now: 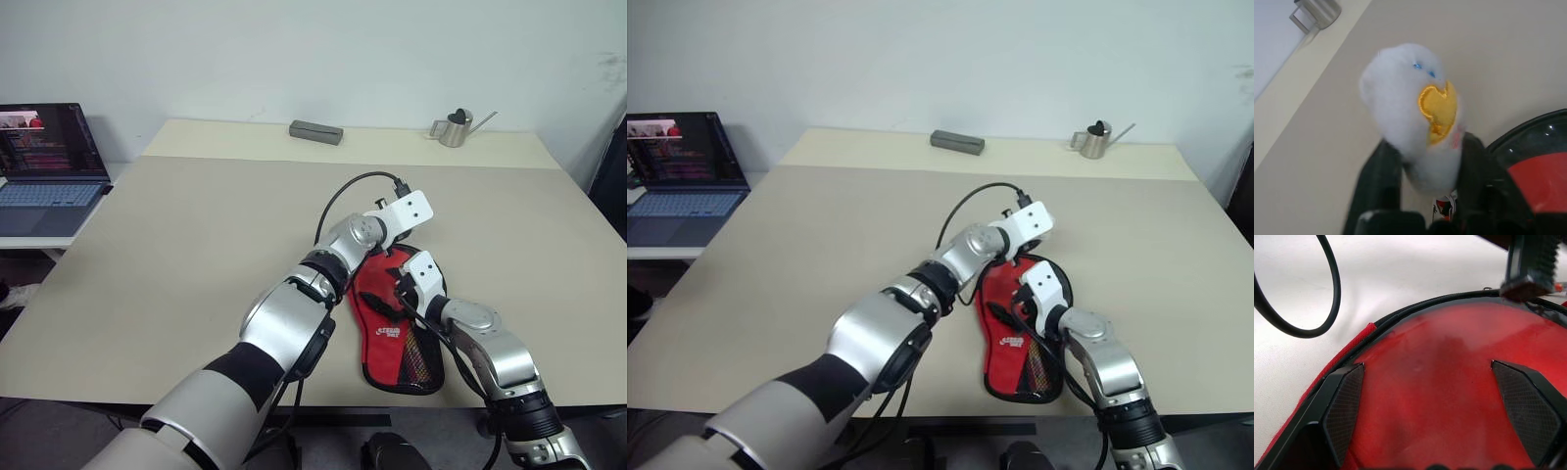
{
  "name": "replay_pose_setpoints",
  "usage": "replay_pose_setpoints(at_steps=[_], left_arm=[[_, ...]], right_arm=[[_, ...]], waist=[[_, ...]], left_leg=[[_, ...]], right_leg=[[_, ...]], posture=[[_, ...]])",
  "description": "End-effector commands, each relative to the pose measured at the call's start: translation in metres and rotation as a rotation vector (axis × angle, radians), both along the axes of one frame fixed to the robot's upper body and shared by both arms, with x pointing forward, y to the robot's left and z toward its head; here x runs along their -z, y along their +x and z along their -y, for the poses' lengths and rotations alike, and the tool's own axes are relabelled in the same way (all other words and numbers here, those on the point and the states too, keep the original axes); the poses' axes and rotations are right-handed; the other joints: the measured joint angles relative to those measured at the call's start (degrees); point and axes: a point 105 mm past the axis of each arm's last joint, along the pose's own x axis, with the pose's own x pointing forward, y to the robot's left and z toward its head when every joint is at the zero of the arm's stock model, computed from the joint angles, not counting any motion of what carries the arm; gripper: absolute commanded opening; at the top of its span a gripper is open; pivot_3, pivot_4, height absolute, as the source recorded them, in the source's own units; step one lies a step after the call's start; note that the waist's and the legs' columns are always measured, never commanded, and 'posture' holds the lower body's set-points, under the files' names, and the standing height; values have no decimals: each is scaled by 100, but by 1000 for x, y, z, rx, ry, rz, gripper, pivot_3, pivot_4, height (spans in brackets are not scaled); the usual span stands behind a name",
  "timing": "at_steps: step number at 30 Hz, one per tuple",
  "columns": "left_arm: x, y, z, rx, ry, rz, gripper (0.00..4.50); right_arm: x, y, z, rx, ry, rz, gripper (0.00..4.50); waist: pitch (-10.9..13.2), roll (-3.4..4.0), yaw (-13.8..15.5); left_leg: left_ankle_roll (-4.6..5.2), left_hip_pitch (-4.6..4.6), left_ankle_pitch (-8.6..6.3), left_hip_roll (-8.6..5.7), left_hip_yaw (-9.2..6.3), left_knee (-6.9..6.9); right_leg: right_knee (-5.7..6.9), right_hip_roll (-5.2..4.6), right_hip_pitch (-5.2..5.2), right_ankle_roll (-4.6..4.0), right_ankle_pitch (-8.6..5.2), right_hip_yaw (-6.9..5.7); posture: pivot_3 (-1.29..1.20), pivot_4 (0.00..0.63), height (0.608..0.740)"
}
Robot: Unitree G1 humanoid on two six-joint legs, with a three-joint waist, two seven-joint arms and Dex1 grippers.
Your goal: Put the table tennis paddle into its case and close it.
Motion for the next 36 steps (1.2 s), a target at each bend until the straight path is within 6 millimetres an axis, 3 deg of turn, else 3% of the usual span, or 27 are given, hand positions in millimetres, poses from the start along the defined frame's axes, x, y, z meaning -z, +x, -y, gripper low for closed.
replay_pose_setpoints(at_steps=[1, 3, 11, 21, 30, 36], left_arm=[[-11, -1, 6, 31, -4, 44, 3164], [-11, 1, 2, 34, 0, 39, 3881], [-39, 10, -12, 37, -68, 77, 3881], [-84, 21, -58, 77, -280, 38, 3881], [-97, 16, -140, 137, -377, -25, 3881], [-85, -12, -186, 180, -382, -85, 3881]], right_arm=[[49, -16, 3, 14, -33, -208, 4500], [48, -15, 3, 11, -32, -206, 4500], [45, -10, 3, 4, -34, -198, 4500], [39, -7, 5, -12, -32, -188, 4500], [10, -18, 21, -81, -16, -166, 4500], [-16, -25, 30, -115, 8, -140, 4500]], waist=[[0, 0, 0], [0, 0, -3], [0, 0, -22], [0, 0, -42], [1, 3, -36], [4, 7, -36]], left_leg=[[0, 0, 0, 0, 0, 0], [0, 0, 0, 0, 0, 0], [0, 2, 0, 1, -1, 0], [-8, 6, 6, 3, -1, 0], [-16, 2, 5, 8, 1, -5], [-21, -5, 2, 15, -4, -7]], right_leg=[[0, 0, 0, 0, 0, 0], [0, 0, 0, 0, 0, 0], [4, 0, 0, 0, 0, 1], [6, 3, 1, 0, 1, 1], [6, 3, 0, -18, 5, -2], [8, 3, -2, -33, 4, -11]], posture=[[0, 150, 740], [0, 150, 740], [0, 150, 740], [0, 150, 740], [0, 150, 740], [0, 150, 740]])
